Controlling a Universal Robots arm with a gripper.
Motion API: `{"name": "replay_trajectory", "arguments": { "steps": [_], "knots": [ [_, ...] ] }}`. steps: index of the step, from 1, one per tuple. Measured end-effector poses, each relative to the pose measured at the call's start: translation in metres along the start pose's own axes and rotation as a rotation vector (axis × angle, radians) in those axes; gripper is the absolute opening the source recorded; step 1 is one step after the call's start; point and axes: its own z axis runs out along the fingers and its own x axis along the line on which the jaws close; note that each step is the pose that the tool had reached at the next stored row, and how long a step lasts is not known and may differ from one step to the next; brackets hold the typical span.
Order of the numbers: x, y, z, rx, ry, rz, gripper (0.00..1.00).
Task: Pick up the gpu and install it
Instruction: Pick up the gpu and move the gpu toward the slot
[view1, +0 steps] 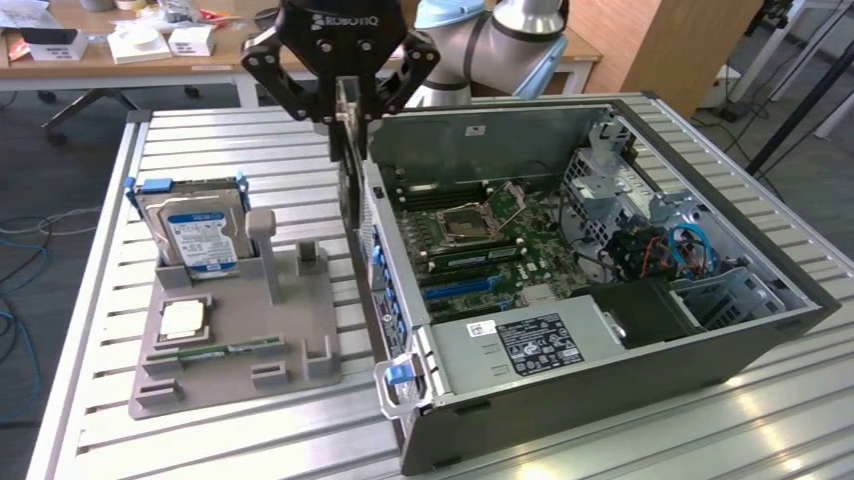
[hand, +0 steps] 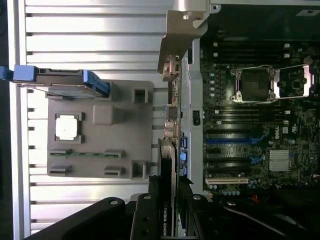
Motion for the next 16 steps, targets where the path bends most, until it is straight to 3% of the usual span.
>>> {"name": "replay_trajectory", "arguments": {
  "steps": [16],
  "knots": [
    [-0.073,0.0022,0.0017,-0.0178,0.0005,0.000,0.26]
  ]
}}
